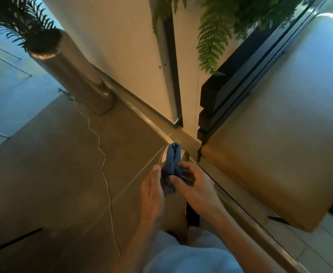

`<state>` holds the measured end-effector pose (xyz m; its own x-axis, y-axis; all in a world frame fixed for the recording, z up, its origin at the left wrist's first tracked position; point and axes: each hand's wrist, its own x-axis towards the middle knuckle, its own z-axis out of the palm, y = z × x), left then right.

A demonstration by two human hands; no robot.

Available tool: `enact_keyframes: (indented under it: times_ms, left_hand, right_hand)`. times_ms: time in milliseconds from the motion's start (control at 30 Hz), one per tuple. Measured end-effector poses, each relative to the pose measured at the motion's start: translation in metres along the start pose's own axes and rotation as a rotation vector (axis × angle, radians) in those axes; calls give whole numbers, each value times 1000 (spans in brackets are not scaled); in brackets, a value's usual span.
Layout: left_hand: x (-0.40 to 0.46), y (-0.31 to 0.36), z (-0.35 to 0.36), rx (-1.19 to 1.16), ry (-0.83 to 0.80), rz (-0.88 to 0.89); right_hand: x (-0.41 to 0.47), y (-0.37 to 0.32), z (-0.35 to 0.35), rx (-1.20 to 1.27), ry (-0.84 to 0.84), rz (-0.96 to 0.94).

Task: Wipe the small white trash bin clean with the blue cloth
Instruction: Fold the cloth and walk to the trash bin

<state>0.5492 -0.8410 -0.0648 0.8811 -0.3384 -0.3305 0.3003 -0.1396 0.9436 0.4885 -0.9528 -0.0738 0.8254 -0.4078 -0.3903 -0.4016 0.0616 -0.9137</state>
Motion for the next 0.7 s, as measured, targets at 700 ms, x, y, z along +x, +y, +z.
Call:
enact_keyframes:
  times_ms: [700]
  left_hand:
    - [135, -50, -115, 161, -419, -182]
  right_hand:
    - [56, -30, 108, 237, 433, 97]
